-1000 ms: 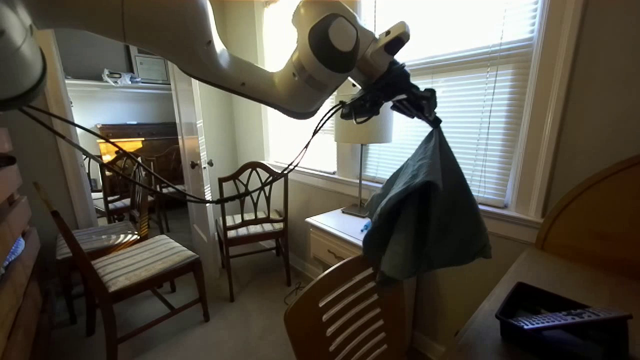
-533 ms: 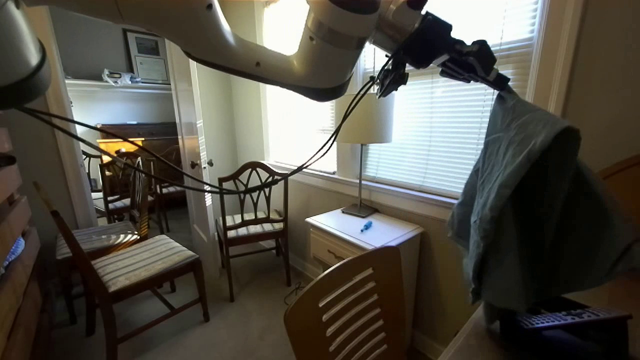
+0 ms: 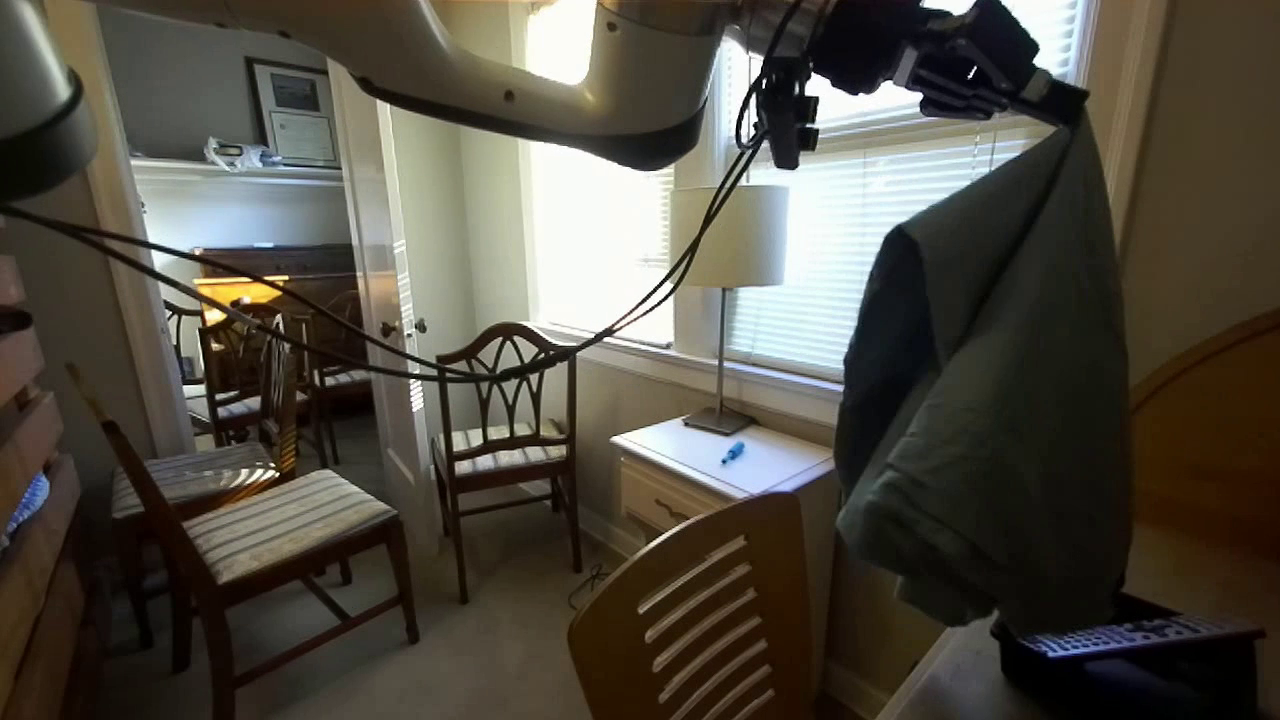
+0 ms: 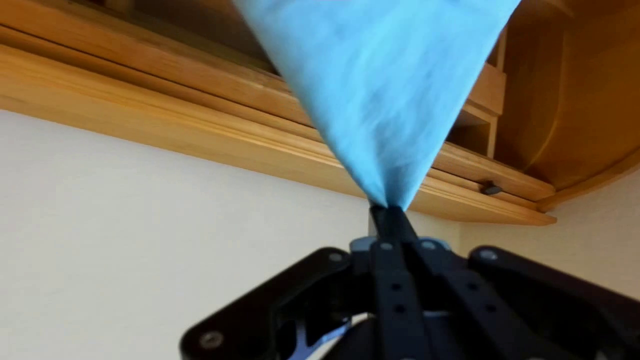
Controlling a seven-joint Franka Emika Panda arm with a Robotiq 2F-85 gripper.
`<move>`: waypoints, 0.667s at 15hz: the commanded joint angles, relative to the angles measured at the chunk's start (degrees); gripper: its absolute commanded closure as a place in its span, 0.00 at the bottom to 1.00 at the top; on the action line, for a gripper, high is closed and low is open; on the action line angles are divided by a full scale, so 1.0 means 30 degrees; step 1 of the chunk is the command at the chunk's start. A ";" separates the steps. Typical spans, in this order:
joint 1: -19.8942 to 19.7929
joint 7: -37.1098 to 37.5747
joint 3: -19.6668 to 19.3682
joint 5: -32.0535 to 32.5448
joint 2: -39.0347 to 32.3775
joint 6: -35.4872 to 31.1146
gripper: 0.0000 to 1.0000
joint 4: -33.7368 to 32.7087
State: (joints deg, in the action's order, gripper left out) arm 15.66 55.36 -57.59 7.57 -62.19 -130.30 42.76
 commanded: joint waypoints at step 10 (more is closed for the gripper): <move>0.5718 0.2894 -0.3960 0.0604 0.0576 0.5017 1.00 0.7150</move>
State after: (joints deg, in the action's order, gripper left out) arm 27.57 59.87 -68.22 9.15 -62.19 -114.13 56.06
